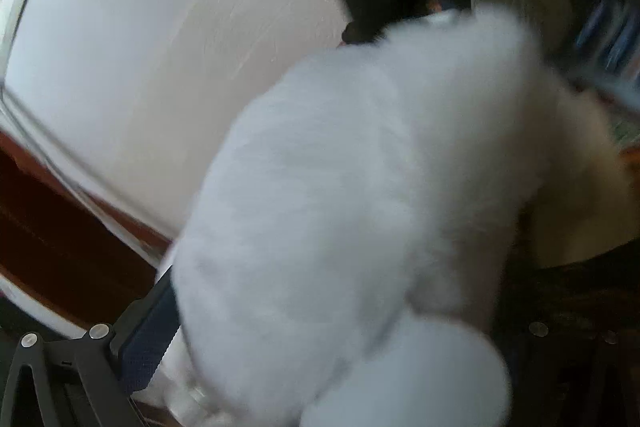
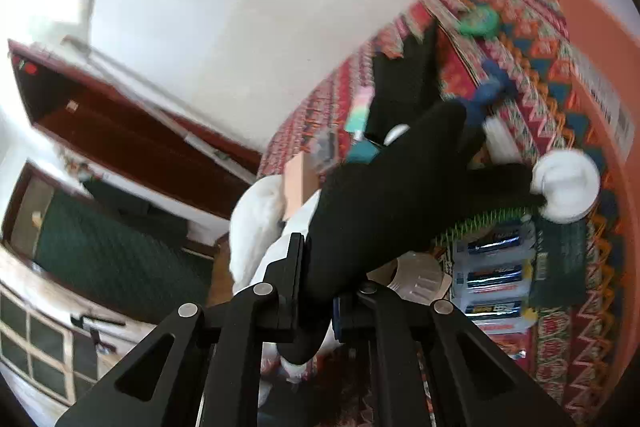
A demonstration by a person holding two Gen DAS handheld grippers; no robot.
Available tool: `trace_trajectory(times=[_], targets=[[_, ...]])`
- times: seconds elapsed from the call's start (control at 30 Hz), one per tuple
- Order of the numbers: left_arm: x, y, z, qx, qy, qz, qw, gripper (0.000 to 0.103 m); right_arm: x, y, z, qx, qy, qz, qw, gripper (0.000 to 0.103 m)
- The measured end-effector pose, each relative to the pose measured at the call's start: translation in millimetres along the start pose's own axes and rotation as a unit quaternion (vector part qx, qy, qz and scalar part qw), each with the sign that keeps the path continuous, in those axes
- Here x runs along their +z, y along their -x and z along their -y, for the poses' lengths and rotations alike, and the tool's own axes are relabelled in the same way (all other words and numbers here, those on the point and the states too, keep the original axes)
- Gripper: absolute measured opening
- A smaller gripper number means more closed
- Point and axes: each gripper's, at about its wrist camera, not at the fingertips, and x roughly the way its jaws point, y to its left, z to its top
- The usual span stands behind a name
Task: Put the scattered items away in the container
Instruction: 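Grasp the black gloves with the right gripper while the left grasps the white plush toy, then carry gloves and plush toy into the pink box and release both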
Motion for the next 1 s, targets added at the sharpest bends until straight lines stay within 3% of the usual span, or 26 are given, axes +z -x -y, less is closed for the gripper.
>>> trace_trajectory(times=[0.13, 0.2, 0.3, 0.43, 0.67, 0.83, 1.0], targets=[[13.9, -14.6, -2.7, -0.001, -0.031, -0.008, 0.9995, 0.100, -2.7, 16.8, -3.7, -0.012, 0.041, 0.015, 0.999, 0.012], [18.0, -12.8, -13.6, -0.021, -0.010, -0.007, 0.9997, 0.091, -3.1, 25.2, -3.7, -0.017, 0.052, 0.019, 0.998, 0.011], [20.8, -0.8, -48.6, -0.074, 0.071, -0.012, 0.9947, 0.089, 0.6, 41.0, -8.2, -0.014, 0.064, 0.043, 0.997, 0.011], [15.8, 23.9, -102.2, -0.134, 0.167, -0.016, 0.9767, 0.088, 0.2, 70.7, -21.6, -0.002, 0.077, 0.074, 0.994, 0.011], [0.9, 74.3, -189.2, -0.216, 0.294, -0.003, 0.9311, 0.088, -7.9, 125.1, -57.2, 0.023, 0.113, 0.125, 0.985, 0.011], [-3.4, 120.7, -215.7, -0.255, 0.329, 0.035, 0.9084, 0.087, -20.7, 166.9, -86.4, 0.035, 0.152, 0.164, 0.974, 0.011], [25.1, 167.7, -228.3, -0.309, 0.336, 0.077, 0.8863, 0.087, -37.3, 224.2, -111.5, 0.039, 0.180, 0.220, 0.958, 0.011]])
